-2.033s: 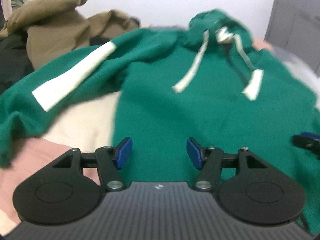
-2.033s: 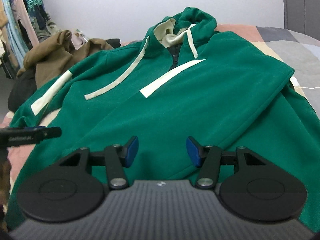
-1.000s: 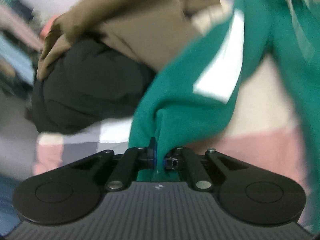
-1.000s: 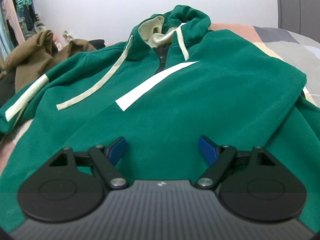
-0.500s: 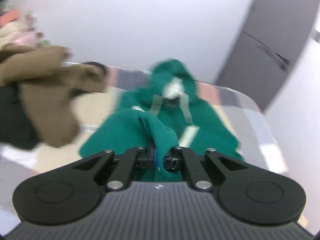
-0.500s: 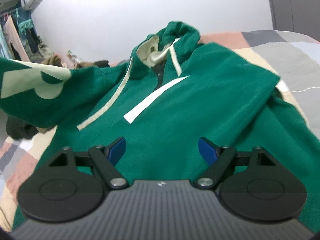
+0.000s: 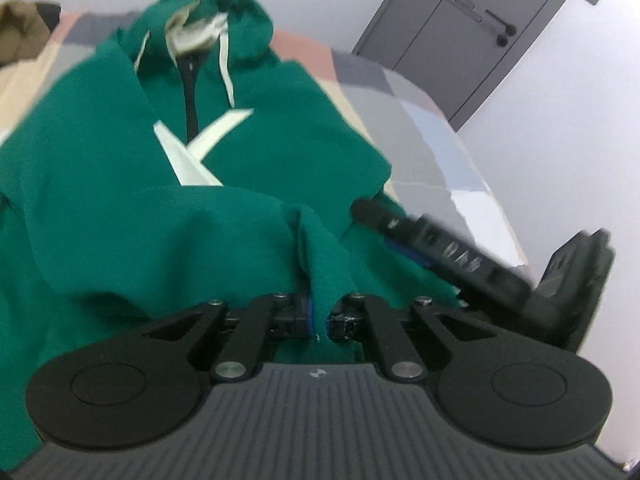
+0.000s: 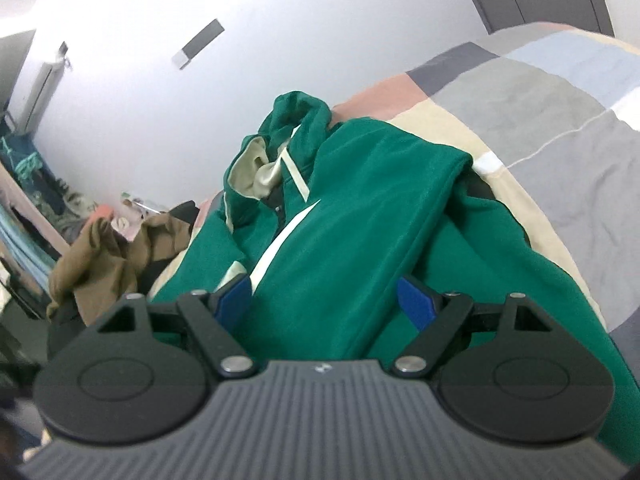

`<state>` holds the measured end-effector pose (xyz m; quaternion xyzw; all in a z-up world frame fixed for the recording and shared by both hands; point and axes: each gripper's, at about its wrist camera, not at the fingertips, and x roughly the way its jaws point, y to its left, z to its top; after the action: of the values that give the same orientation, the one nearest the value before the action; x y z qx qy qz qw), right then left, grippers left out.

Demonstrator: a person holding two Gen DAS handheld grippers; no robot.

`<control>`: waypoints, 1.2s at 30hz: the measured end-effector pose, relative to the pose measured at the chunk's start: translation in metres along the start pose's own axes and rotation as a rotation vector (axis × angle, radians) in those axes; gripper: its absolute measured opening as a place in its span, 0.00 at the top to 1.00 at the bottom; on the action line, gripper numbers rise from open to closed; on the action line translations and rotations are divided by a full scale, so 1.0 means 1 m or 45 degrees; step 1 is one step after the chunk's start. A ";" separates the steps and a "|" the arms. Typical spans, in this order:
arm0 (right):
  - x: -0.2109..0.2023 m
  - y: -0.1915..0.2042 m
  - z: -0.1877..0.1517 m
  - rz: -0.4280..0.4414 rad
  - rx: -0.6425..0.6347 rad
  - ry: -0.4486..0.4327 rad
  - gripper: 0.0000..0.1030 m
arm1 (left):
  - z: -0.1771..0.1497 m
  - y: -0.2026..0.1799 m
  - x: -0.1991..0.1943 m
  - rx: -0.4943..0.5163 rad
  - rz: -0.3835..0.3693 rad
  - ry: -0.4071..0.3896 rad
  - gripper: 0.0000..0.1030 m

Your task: Fold large clothes

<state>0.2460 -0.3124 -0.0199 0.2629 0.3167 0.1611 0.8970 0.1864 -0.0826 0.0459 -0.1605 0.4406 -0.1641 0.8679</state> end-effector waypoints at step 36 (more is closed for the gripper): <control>-0.016 0.025 -0.061 0.118 -0.146 0.350 0.19 | 0.011 0.270 0.046 -0.907 -0.098 -0.397 0.34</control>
<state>0.1909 -0.2768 -0.0384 0.2009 0.4143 0.2548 0.8504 0.2592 0.1409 -0.0949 -0.4911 0.3266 -0.0069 0.8075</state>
